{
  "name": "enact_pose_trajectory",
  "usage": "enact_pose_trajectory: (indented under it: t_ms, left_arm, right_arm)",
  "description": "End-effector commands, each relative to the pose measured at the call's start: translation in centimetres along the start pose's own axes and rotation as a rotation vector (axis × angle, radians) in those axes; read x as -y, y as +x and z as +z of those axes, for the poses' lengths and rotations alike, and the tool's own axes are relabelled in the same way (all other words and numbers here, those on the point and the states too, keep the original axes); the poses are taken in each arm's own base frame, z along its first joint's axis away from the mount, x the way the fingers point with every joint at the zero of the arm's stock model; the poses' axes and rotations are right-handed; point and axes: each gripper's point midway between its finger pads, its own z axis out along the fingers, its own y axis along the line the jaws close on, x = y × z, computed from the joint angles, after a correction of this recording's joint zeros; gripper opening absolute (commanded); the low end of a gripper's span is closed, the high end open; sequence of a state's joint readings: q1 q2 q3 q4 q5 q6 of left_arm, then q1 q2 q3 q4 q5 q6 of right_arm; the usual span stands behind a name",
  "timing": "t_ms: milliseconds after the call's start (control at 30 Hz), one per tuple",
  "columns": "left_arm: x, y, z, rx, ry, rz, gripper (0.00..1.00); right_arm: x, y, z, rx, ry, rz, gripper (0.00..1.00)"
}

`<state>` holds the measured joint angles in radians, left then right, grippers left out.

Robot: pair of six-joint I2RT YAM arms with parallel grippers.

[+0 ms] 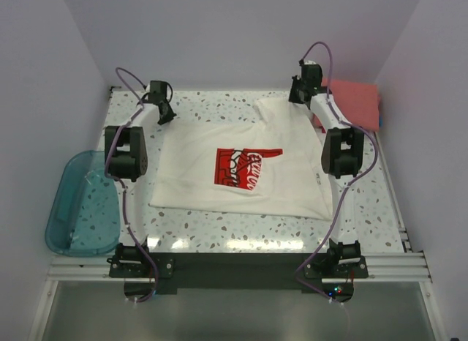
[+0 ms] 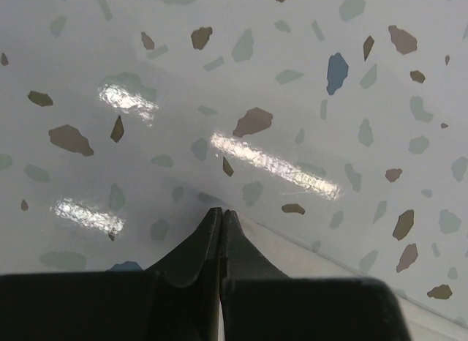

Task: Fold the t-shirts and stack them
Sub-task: Fold the tshirt

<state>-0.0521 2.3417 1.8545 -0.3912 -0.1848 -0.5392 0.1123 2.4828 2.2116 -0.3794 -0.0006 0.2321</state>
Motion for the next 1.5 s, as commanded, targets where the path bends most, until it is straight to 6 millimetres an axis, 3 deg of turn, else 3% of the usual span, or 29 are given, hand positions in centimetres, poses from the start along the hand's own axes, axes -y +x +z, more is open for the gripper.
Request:
enact_pose_trajectory:
  t_ms: [0,167,200,333,400,567,633,733,767,933,1033,1067,1133,1167,1233,1267,1333,1367,1433,1467]
  left_arm:
    - [0.4,-5.4,0.3,0.139,0.058,-0.075,0.00]
    - [1.4,-7.8,-0.2,0.201,0.119,-0.111,0.00]
    - [0.4,-8.3,-0.1,0.203,0.124,-0.138,0.00]
    - [0.2,-10.1,-1.5,0.262,0.201,-0.197,0.00]
    - [0.1,-10.2,-2.4,0.264,0.239,-0.212,0.00]
    - [-0.5,-11.1,-4.4,0.303,0.291,-0.243,0.00]
    - [-0.8,-11.2,-4.9,0.311,0.294,-0.251,0.00]
    - [-1.7,-10.6,-6.1,0.314,0.294,-0.263,0.00]
    - [-1.9,-10.7,-6.4,0.319,0.295,-0.267,0.00]
    - [-2.9,-9.9,-8.2,0.316,0.296,-0.282,0.00]
    - [-3.3,-9.1,-9.3,0.314,0.300,-0.286,0.00]
    - [-3.4,-8.9,-9.6,0.315,0.301,-0.289,0.00]
    - [-3.9,-7.9,-10.4,0.305,0.290,-0.295,0.00]
    - [-4.3,-7.6,-10.6,0.306,0.277,-0.305,0.00]
    - [-5.2,-6.5,-11.2,0.299,0.258,-0.318,0.00]
    - [-5.4,-6.0,-11.4,0.293,0.253,-0.320,0.00]
    - [-6.1,-5.0,-12.1,0.280,0.237,-0.332,0.00]
    - [-6.4,-4.7,-12.2,0.276,0.232,-0.335,0.00]
    - [-7.3,-3.6,-12.7,0.268,0.199,-0.344,0.00]
    - [-7.5,-3.2,-12.9,0.263,0.194,-0.349,0.00]
  right_arm:
    - [-0.4,-7.6,-1.9,0.198,-0.039,0.059,0.00]
    - [-0.4,-9.3,-2.5,0.241,-0.055,0.068,0.00]
    - [-0.4,-9.4,-2.9,0.244,-0.057,0.066,0.00]
    - [-0.6,-9.4,-4.0,0.248,-0.065,0.057,0.00]
    - [-0.3,-8.7,-4.2,0.240,-0.063,0.054,0.00]
    - [-0.4,-9.4,-6.7,0.259,-0.068,0.056,0.00]
    - [-0.1,-8.5,-7.1,0.245,-0.064,0.059,0.00]
    - [-0.2,-9.4,-9.9,0.285,-0.061,0.062,0.00]
    - [0.1,-8.3,-9.8,0.264,-0.053,0.065,0.00]
    - [0.4,-7.1,-12.3,0.274,-0.046,0.083,0.00]
    - [0.7,-5.9,-13.7,0.268,-0.040,0.103,0.00]
    - [1.1,-4.3,-13.7,0.240,-0.032,0.107,0.00]
    - [1.0,-4.5,-15.4,0.260,-0.039,0.120,0.00]
    - [1.2,-3.0,-15.5,0.235,-0.034,0.126,0.00]
    - [1.1,-3.1,-17.2,0.260,-0.042,0.142,0.00]
    - [1.3,-1.4,-17.2,0.232,-0.036,0.146,0.00]
    - [1.3,-1.4,-18.8,0.255,-0.043,0.157,0.00]
    - [1.5,0.0,-18.8,0.233,-0.039,0.160,0.00]
    - [1.4,0.2,-20.2,0.243,-0.047,0.167,0.00]
    - [1.6,1.6,-20.2,0.220,-0.043,0.172,0.00]
